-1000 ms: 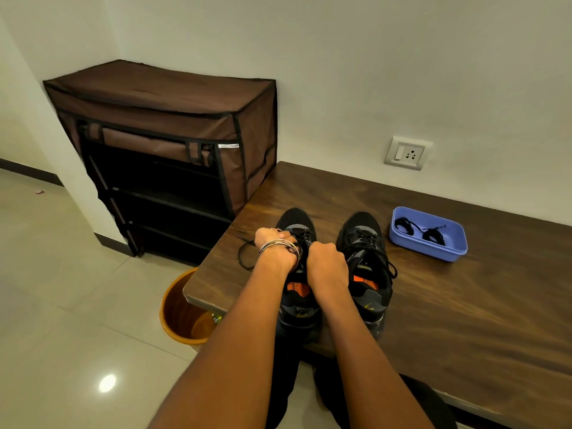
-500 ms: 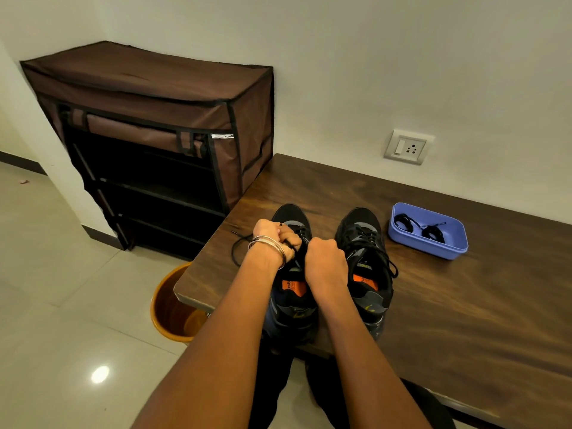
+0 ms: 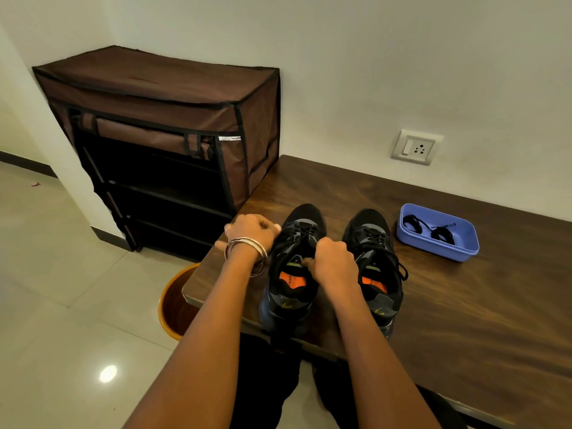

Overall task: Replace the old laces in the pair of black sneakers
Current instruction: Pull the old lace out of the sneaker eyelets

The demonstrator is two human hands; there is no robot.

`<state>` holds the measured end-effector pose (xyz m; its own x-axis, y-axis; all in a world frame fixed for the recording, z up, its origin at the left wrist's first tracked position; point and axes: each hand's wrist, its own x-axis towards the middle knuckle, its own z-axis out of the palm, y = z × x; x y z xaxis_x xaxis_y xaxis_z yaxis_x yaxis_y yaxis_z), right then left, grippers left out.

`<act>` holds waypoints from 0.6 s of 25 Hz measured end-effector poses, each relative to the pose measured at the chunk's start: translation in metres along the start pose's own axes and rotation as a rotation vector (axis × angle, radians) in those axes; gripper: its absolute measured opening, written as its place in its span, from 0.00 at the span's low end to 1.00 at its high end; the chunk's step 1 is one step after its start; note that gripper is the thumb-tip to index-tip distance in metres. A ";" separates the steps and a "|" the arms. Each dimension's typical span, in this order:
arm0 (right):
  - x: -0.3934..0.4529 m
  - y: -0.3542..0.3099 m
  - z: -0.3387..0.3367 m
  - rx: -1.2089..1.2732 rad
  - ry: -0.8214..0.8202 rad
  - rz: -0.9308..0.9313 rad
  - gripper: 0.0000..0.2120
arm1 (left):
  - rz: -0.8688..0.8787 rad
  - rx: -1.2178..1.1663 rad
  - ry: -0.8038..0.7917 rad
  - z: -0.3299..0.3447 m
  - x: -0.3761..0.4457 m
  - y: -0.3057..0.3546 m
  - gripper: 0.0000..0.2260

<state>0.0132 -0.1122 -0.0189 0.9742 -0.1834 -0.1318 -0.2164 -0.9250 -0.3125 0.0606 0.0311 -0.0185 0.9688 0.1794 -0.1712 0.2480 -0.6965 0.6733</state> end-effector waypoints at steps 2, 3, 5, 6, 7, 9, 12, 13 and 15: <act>0.003 -0.001 -0.002 -0.034 0.063 -0.072 0.13 | 0.109 0.144 -0.012 -0.003 -0.003 0.010 0.11; 0.007 -0.001 -0.002 -0.049 0.091 -0.127 0.20 | 0.156 0.140 -0.080 -0.002 -0.003 0.014 0.14; 0.015 0.001 0.001 -0.101 0.095 -0.250 0.25 | 0.208 0.180 -0.251 0.007 -0.007 0.019 0.22; 0.018 0.001 0.003 -0.139 0.078 -0.290 0.23 | 0.221 0.247 -0.288 0.012 -0.010 0.021 0.26; 0.020 0.000 0.005 -0.173 0.062 -0.307 0.21 | 0.220 0.309 -0.278 0.016 -0.011 0.022 0.28; 0.022 -0.002 0.009 -0.214 0.049 -0.304 0.17 | 0.191 0.379 -0.201 0.021 -0.013 0.022 0.29; 0.022 -0.004 0.010 -0.197 0.092 -0.275 0.14 | 0.150 0.370 -0.116 0.023 -0.019 0.021 0.25; 0.023 -0.004 0.010 -0.191 0.115 -0.272 0.13 | 0.159 0.376 -0.099 0.024 -0.019 0.021 0.24; 0.026 -0.002 0.012 -0.181 0.147 -0.267 0.15 | 0.177 0.394 -0.085 0.025 -0.020 0.020 0.23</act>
<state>0.0378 -0.1110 -0.0330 0.9966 0.0394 0.0727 0.0496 -0.9883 -0.1443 0.0459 -0.0037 -0.0192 0.9890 -0.0127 -0.1472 0.0438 -0.9262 0.3744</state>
